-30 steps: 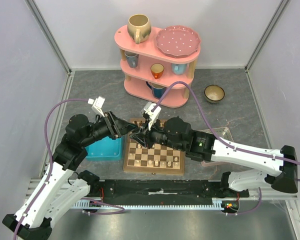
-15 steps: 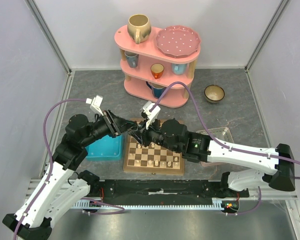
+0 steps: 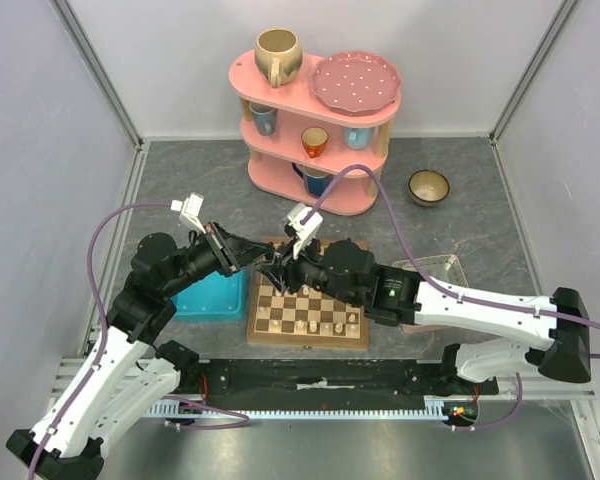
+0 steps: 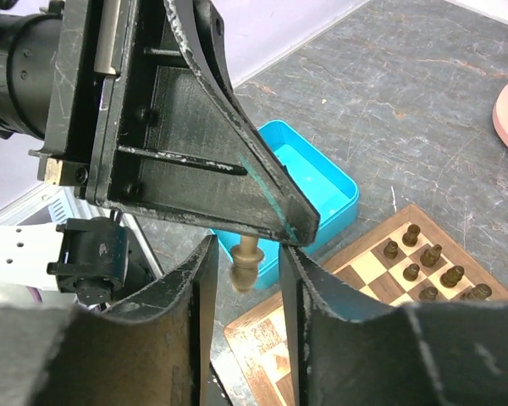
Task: Set up the chess pieces on the board
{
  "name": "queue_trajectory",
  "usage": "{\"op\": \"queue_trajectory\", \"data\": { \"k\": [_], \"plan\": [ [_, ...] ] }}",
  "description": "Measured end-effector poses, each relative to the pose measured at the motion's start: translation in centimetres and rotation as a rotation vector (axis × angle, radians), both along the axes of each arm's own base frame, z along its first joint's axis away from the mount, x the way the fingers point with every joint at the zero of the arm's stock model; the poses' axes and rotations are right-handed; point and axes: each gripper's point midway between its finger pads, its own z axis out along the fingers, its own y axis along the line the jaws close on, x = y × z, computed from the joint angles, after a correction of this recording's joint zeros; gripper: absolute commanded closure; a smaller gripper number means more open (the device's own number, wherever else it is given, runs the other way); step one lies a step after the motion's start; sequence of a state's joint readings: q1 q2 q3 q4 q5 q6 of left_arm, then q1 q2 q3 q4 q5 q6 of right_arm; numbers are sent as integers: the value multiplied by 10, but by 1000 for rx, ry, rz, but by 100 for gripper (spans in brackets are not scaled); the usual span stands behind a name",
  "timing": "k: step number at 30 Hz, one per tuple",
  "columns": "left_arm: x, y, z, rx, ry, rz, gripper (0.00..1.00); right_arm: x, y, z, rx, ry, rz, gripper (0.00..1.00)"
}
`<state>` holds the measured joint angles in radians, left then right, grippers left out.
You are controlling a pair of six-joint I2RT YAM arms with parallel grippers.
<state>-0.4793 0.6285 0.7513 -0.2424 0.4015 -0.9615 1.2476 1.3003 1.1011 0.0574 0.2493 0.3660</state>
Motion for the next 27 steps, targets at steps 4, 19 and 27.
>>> {"op": "queue_trajectory", "data": {
  "k": [4,19,27],
  "plan": [
    [-4,1,2,-46,-6,3,98,-8,-12,9,61,19,12,45],
    [4,8,33,-298,-78,80,98,-28,-55,43,463,171,-4,44],
    [5,7,37,-369,-80,77,98,-25,-13,28,555,247,35,45]
  ]
}}
